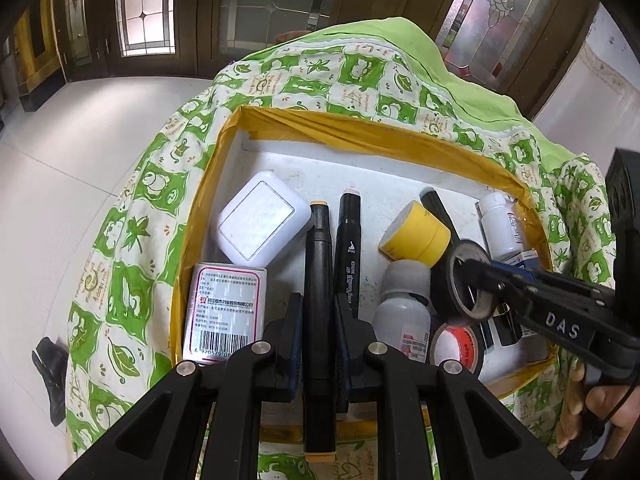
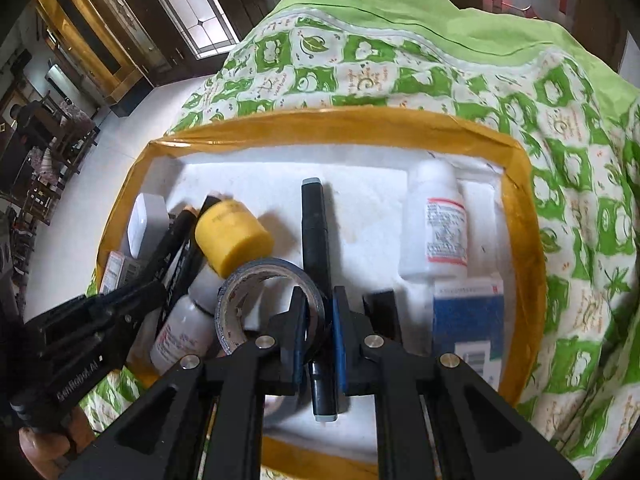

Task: Organize rigid objects

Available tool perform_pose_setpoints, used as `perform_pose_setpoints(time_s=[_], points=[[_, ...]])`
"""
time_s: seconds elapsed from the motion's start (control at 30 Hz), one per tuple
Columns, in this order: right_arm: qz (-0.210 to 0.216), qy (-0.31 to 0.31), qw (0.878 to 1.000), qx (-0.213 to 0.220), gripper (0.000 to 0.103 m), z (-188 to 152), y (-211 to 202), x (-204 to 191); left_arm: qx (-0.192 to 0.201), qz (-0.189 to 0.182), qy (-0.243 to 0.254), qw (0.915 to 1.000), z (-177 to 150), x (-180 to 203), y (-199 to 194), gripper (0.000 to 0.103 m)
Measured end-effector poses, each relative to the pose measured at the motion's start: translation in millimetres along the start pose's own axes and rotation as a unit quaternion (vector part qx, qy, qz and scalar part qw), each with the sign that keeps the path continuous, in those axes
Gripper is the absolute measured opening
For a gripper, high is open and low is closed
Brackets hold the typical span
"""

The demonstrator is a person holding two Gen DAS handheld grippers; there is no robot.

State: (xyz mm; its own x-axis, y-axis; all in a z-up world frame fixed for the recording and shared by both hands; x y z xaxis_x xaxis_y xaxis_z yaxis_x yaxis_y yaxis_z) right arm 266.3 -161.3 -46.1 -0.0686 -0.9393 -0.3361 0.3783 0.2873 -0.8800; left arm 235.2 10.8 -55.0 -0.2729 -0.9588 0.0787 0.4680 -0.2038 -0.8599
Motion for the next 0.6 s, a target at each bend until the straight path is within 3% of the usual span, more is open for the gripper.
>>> perform_pose_setpoints(time_s=[0.3, 0.43, 0.53, 0.6], points=[[0.015, 0.006, 1.0, 0.024, 0.016, 8.9, 5.1, -8.7, 0.005, 0.014, 0.009, 0.9998, 1.3, 2.5, 0.6, 0.014], [0.025, 0.003, 0.999, 0.047, 0.038, 6.6, -0.7, -9.3, 0.006, 0.019, 0.01, 0.9998, -0.3, 4.1, -0.5, 0.015], [0.032, 0.002, 0.997, 0.065, 0.041, 2.9, -13.9, -7.0, 0.003, 0.019, 0.007, 0.9998, -3.0, 5.4, -3.7, 0.018], [0.038, 0.005, 0.996, 0.077, 0.042, 0.3, -24.2, -5.2, 0.009, 0.01, 0.003, 0.9999, -5.6, 8.6, -10.2, 0.027]])
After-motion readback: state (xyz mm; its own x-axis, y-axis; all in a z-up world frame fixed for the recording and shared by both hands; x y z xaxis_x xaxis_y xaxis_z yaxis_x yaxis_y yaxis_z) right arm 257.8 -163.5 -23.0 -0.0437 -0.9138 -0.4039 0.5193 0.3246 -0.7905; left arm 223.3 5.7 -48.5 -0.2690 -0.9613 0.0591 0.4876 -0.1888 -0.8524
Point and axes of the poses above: each gripper's, at about its wrist camera, not at the fingertips, and y roughly the way its jaws point, x to its right, z to its top, the point moved 3 cm from there along y, roughly the way its jaws point, and after that the axes turned 15 degrees about y, right-handed, at the moved point
